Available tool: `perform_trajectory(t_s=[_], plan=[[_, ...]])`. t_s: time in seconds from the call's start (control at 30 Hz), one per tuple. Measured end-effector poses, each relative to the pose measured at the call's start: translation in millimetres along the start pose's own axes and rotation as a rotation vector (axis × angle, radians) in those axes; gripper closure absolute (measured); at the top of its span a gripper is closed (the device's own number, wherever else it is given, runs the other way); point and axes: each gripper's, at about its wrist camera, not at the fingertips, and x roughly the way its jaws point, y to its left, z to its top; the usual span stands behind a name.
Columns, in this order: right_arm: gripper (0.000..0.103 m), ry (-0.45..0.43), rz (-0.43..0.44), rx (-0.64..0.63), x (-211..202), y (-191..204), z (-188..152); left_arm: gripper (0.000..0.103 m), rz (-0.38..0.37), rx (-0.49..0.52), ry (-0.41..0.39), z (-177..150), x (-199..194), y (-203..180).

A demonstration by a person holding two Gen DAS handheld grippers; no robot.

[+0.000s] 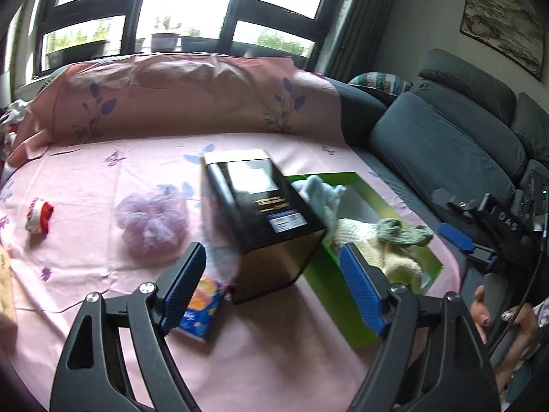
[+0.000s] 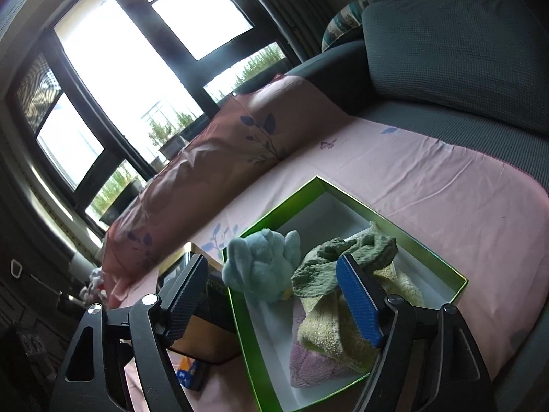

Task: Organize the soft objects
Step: 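Lower the green cloth into the box and open the right gripper, then grasp the blue Tempo tissue pack with the left gripper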

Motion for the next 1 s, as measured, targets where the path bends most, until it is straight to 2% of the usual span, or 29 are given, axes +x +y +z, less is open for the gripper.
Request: perform_trajectory(t_s=[0.07, 0.2, 0.3, 0.4, 0.5, 0.57, 0.67, 0.77, 0.8, 0.87, 0.9, 1.0], plan=[[0.014, -0.026, -0.008, -0.021, -8, 6, 0, 0.016, 0.068, -0.024, 0.013, -10, -4, 24], [0.009, -0.027, 0.001, -0.063, -18, 20, 0, 0.016, 0.163, -0.091, 0.08, -32, 6, 62], [0.009, -0.015, 0.046, -0.09, -20, 32, -3, 0.016, 0.152, -0.106, 0.124, -46, 21, 75], [0.009, 0.015, 0.126, -0.122, -17, 48, -9, 0.016, 0.085, -0.081, 0.138, -60, 38, 81], [0.009, 0.033, 0.172, -0.158, -15, 62, -14, 0.016, 0.07, -0.069, 0.152, -65, 52, 82], [0.009, 0.042, 0.181, -0.174, -12, 69, -16, 0.016, 0.042, -0.053, 0.153, -67, 60, 82], [0.009, 0.06, 0.157, -0.195, -7, 74, -20, 0.016, 0.115, -0.053, 0.18, -68, 76, 83], [0.009, 0.07, 0.147, -0.202, -3, 76, -22, 0.017, 0.093, -0.077, 0.192, -69, 84, 87], [0.009, 0.073, 0.156, -0.206, -3, 77, -22, 0.019, 0.088, -0.088, 0.194, -69, 86, 86], [0.009, 0.082, 0.179, -0.21, -1, 81, -23, 0.039, 0.044, -0.121, 0.195, -69, 88, 88], [0.009, 0.089, 0.189, -0.212, 0, 83, -24, 0.046, 0.021, -0.159, 0.191, -70, 87, 90], [0.009, 0.114, 0.198, -0.231, 4, 91, -28, 0.049, 0.031, -0.204, 0.178, -71, 84, 93]])
